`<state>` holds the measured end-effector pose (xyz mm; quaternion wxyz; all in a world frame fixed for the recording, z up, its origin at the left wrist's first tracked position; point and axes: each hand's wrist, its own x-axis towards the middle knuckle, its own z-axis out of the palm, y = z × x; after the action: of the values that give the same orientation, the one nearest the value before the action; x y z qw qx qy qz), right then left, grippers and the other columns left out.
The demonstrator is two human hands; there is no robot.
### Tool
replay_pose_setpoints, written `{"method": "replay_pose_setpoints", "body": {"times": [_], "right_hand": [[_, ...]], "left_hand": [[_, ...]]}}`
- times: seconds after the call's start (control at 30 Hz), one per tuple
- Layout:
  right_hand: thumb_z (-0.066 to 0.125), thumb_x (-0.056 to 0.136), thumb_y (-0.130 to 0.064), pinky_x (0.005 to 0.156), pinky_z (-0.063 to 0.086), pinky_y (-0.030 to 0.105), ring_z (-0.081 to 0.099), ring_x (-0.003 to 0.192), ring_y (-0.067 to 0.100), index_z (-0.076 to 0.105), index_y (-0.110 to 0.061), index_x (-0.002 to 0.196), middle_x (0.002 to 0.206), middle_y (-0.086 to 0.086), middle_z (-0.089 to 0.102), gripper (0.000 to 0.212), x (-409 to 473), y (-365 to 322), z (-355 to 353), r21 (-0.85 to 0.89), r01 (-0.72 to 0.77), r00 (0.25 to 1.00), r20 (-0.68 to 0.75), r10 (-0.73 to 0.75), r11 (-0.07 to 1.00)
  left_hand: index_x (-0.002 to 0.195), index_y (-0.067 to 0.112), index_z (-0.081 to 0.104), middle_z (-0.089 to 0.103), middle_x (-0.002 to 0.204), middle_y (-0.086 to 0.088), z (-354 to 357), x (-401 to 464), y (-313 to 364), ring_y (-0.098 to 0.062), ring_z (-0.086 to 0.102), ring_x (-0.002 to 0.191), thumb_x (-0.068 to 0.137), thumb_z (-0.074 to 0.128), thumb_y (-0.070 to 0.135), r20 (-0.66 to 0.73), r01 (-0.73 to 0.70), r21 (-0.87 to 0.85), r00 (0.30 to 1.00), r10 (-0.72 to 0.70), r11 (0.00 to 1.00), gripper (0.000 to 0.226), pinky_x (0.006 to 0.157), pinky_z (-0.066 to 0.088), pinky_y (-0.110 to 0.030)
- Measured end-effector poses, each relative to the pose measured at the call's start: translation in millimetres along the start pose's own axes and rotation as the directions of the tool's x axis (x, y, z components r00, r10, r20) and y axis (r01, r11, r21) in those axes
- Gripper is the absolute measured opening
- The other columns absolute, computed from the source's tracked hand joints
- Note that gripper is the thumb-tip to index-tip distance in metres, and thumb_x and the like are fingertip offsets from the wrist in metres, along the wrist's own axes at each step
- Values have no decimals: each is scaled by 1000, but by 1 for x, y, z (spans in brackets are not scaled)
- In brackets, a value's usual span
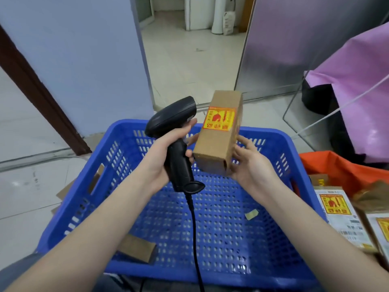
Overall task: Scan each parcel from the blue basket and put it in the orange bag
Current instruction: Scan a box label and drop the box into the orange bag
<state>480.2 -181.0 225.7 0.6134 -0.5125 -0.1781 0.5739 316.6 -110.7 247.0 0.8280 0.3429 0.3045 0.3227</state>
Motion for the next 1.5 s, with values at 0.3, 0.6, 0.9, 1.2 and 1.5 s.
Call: {"method": "replay_pose_setpoints", "body": {"times": [0.3, 0.6, 0.9, 1.2, 1.5], "right_hand": [[34, 93, -61, 92, 52, 49, 63, 113, 27, 51, -29, 135, 127, 4, 64, 56, 14, -3, -1, -9, -40, 985, 165, 41, 999], [76, 66, -43, 94, 52, 50, 67, 105, 27, 48, -26, 133, 116, 4, 70, 75, 25, 11, -6, -208, -29, 991, 124, 56, 978], [74, 78, -22, 89, 55, 39, 67, 103, 19, 47, -25, 129, 115, 1, 68, 57, 20, 5, 1, -322, 68, 997, 66, -50, 944], [76, 75, -22, 78, 55, 28, 65, 101, 14, 46, -25, 128, 114, -2, 67, 61, 20, 6, 2, -363, 109, 994, 40, -102, 925], [76, 75, -24, 84, 54, 33, 64, 103, 14, 44, -28, 127, 114, -3, 65, 61, 20, 7, 2, -384, 112, 994, 32, -109, 916]], "left_hand": [[119, 21, 63, 70, 117, -6, -4, 8, -4, -6, 46, 47, 79, 60, 27, 9, 52, 63, 999, -53, 997, 40, 54, 45, -19], [119, 21, 64, 70, 115, -8, -9, 3, 2, -6, 45, 48, 74, 63, 27, 9, 65, 147, 998, -67, 987, 45, 56, 44, -19], [85, 12, 68, 64, 84, 0, -23, 2, 10, -8, 47, 46, 71, 67, 26, -97, 20, 286, 995, 8, 958, 20, 51, 47, -22], [84, 11, 59, 53, 65, 1, -22, 2, 9, -9, 46, 43, 68, 72, 26, -118, 21, 379, 993, 26, 925, 27, 46, 45, -24], [76, 9, 58, 52, 58, 1, -24, 4, 8, -8, 44, 38, 74, 72, 19, -193, 67, 335, 981, -2, 940, 17, 43, 44, -22]]}}
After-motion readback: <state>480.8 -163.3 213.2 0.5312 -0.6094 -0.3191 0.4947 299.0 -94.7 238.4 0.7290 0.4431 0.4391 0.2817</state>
